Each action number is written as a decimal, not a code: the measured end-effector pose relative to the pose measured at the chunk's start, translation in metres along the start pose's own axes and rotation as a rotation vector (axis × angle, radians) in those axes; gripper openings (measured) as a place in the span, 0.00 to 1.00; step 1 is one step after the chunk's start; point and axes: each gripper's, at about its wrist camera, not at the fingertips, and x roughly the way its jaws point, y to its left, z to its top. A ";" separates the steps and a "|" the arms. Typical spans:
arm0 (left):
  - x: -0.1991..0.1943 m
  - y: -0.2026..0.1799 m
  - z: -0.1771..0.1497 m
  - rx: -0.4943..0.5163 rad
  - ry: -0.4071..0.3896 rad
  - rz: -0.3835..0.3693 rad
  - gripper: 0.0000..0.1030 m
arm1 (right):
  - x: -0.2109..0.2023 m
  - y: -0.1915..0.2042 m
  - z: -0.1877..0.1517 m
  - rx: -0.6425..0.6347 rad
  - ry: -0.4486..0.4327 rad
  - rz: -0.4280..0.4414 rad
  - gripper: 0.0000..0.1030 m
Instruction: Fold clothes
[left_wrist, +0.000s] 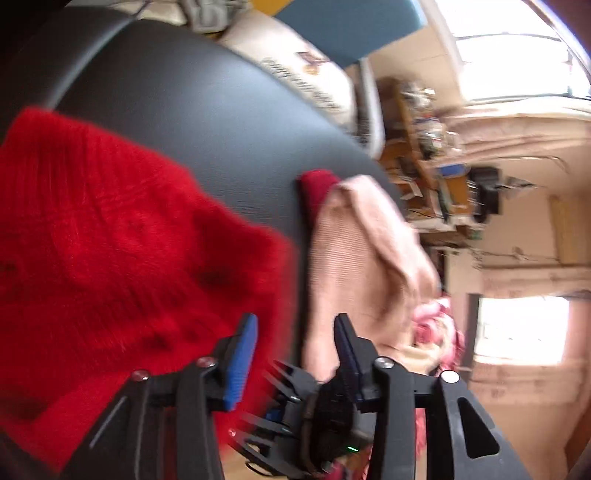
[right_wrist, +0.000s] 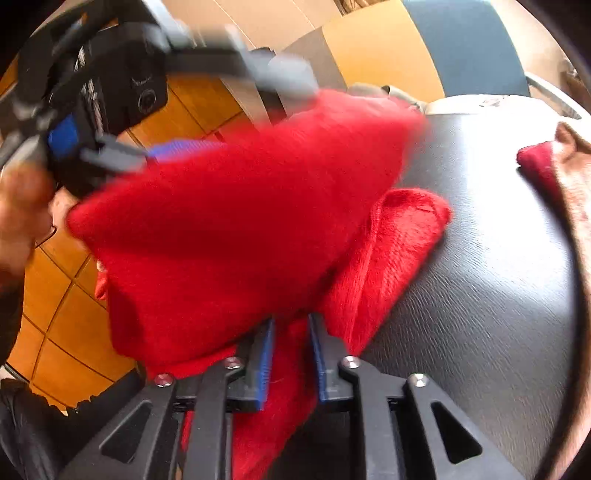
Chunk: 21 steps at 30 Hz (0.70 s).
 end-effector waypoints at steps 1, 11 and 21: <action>-0.006 -0.005 -0.001 0.025 0.004 -0.012 0.45 | -0.008 0.001 -0.005 -0.004 -0.002 -0.017 0.20; -0.128 0.087 -0.011 0.091 -0.254 0.031 0.59 | -0.103 0.029 -0.021 -0.059 0.019 -0.161 0.29; -0.131 0.176 -0.074 0.203 -0.301 0.077 0.58 | -0.071 0.093 -0.011 -0.035 0.219 0.126 0.48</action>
